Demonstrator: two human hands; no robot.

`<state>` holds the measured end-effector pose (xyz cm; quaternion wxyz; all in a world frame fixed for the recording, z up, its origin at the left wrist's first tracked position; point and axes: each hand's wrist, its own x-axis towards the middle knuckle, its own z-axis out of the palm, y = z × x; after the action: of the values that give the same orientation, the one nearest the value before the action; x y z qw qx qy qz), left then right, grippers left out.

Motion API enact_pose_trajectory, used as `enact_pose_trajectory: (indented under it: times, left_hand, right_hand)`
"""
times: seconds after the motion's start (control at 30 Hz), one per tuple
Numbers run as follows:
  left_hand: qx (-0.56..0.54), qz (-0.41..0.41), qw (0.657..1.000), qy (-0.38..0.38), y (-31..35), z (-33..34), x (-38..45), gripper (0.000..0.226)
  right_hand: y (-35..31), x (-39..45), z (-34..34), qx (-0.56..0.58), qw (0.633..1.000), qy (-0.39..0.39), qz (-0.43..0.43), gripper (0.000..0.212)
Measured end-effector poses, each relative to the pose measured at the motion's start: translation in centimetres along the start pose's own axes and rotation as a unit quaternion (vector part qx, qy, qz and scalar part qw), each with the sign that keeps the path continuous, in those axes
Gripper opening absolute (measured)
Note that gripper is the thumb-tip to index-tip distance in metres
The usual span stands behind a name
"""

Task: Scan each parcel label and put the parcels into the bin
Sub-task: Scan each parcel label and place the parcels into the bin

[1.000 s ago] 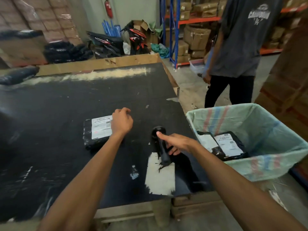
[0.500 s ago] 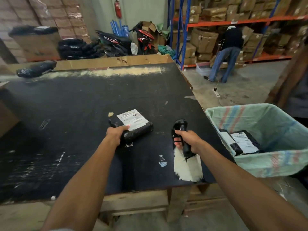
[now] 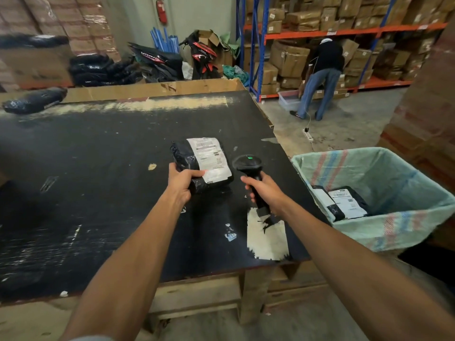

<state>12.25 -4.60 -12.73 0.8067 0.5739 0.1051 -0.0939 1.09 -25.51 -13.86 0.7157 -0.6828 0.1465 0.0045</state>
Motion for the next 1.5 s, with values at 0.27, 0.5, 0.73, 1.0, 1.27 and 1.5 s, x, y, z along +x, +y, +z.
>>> enact_pose_trajectory:
  times: [0.27,0.5,0.73,1.0,1.27,1.5]
  left_hand:
    - [-0.032,0.041,0.997,-0.054,-1.3,3.3,-0.3,0.066]
    - [-0.03,0.055,0.996,-0.063,-1.6,4.6,-0.3,0.069]
    - [-0.031,0.052,0.997,-0.051,-1.6,5.3,-0.4,0.068]
    - [-0.063,-0.023,0.997,-0.037,-0.3,5.6,-1.1,0.041]
    - [-0.016,-0.036,0.988,-0.15,-0.3,9.8,-3.6,0.035]
    - [0.001,-0.054,0.981,-0.188,-2.7,17.6,-4.7,0.033]
  right_hand:
    - [0.3,-1.0,-1.8,-0.015,0.996,-0.055,-0.073,0.017]
    - [-0.4,-1.5,-3.2,-0.009,0.997,-0.027,-0.077,0.021]
    - [-0.5,-1.1,-3.7,-0.027,0.997,0.01,-0.076,0.015]
    - [0.7,-0.2,-5.6,0.011,0.991,0.079,0.107,0.002]
    - [2.6,0.7,-5.5,0.107,0.983,-0.018,0.151,0.035]
    - [1.9,1.9,-12.5,0.108,0.982,-0.01,0.152,0.051]
